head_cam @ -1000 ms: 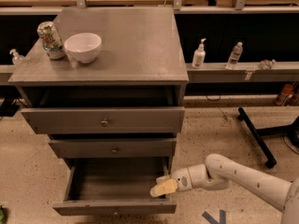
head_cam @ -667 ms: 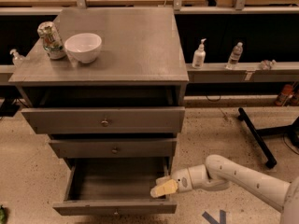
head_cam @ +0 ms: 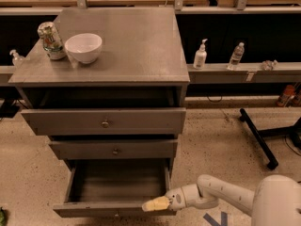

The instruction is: Close bottom drawer

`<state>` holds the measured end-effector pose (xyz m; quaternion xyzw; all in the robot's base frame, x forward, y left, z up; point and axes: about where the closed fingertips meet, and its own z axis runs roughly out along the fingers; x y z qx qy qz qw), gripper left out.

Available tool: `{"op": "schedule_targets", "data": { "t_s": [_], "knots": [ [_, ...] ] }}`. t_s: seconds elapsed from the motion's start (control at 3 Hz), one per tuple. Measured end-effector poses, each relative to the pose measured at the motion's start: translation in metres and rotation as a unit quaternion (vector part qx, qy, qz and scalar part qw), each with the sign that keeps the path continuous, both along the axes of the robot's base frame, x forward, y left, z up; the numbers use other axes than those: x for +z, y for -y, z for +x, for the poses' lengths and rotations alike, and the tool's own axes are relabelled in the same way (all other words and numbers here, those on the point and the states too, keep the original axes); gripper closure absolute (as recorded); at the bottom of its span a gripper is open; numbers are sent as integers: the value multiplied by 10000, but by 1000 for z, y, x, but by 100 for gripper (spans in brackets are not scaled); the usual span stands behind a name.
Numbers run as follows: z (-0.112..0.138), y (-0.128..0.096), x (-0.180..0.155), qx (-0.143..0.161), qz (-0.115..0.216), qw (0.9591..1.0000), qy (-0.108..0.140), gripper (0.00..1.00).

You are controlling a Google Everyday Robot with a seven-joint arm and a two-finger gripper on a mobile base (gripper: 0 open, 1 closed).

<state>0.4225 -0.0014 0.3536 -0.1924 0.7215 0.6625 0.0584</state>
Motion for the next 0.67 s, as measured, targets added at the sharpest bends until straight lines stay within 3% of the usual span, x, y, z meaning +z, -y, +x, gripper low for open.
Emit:
{"op": "schedule_targets", "data": {
  "t_s": [0.33,0.67],
  "knots": [
    [-14,-10,-23,-124,215,9991,-349,72],
    [-16,-13,-24,-104,229,9990,-371,95]
  ]
}}
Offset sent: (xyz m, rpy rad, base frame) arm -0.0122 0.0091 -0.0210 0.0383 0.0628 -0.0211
